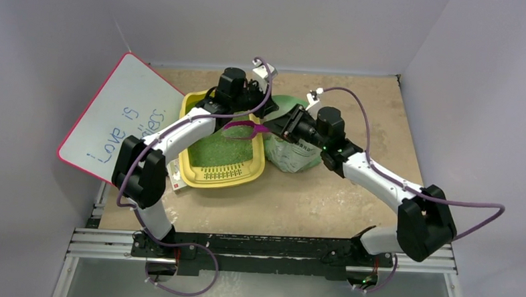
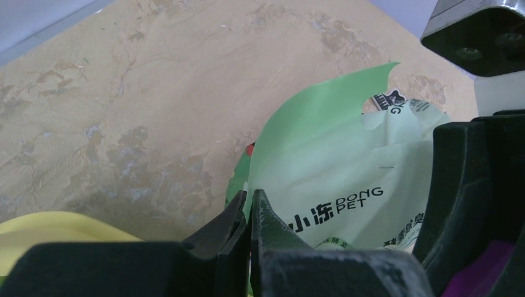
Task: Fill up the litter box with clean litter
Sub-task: Pour the cat litter into the litter box.
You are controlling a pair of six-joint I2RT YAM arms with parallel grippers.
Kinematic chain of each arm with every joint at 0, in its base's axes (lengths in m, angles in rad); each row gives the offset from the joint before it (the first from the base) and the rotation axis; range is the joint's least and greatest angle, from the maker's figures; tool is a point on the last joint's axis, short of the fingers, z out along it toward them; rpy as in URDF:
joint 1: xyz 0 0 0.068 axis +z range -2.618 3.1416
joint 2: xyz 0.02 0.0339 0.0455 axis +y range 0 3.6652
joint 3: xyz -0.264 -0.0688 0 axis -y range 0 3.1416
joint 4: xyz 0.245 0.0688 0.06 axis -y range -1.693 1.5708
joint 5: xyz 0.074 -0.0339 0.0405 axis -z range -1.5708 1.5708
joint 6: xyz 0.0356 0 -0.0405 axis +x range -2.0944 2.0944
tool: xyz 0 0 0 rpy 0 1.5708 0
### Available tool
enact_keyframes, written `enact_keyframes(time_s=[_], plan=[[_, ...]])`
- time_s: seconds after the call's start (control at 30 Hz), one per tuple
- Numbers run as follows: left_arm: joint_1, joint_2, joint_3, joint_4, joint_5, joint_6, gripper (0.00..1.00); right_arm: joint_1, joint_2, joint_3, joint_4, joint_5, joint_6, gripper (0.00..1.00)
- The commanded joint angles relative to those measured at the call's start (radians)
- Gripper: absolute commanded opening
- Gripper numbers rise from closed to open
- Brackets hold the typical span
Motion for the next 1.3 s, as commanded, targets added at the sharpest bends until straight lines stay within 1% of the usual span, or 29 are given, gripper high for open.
enact_keyframes(time_s=[0.0,0.13,0.4,0.53,0.8,1.0,1.13,1.27], plan=[[0.017,0.011,0.008,0.058,0.024,-0.022,0.0,0.047,0.041,0.115,-0.006,0.129,-0.093,0.0],[0.019,0.019,0.016,0.057,0.031,-0.026,0.0,0.096,0.081,0.153,-0.013,0.209,-0.134,0.0],[0.022,0.03,0.015,0.064,0.046,-0.033,0.0,0.16,0.137,0.185,0.014,0.309,-0.185,0.0],[0.025,0.04,0.024,0.07,0.05,-0.038,0.0,0.172,0.162,0.216,0.001,0.349,-0.218,0.0],[0.033,0.058,0.043,0.079,0.055,-0.048,0.0,0.178,0.187,0.242,0.036,0.486,-0.279,0.0],[0.041,0.078,0.064,0.075,0.056,-0.053,0.0,0.181,0.22,0.244,0.134,0.58,-0.328,0.0],[0.061,0.082,0.076,0.075,0.083,-0.045,0.0,0.18,0.233,0.257,0.165,0.57,-0.346,0.0],[0.066,0.082,0.079,0.058,0.108,-0.02,0.0,0.18,0.241,0.24,0.231,0.465,-0.356,0.0]])
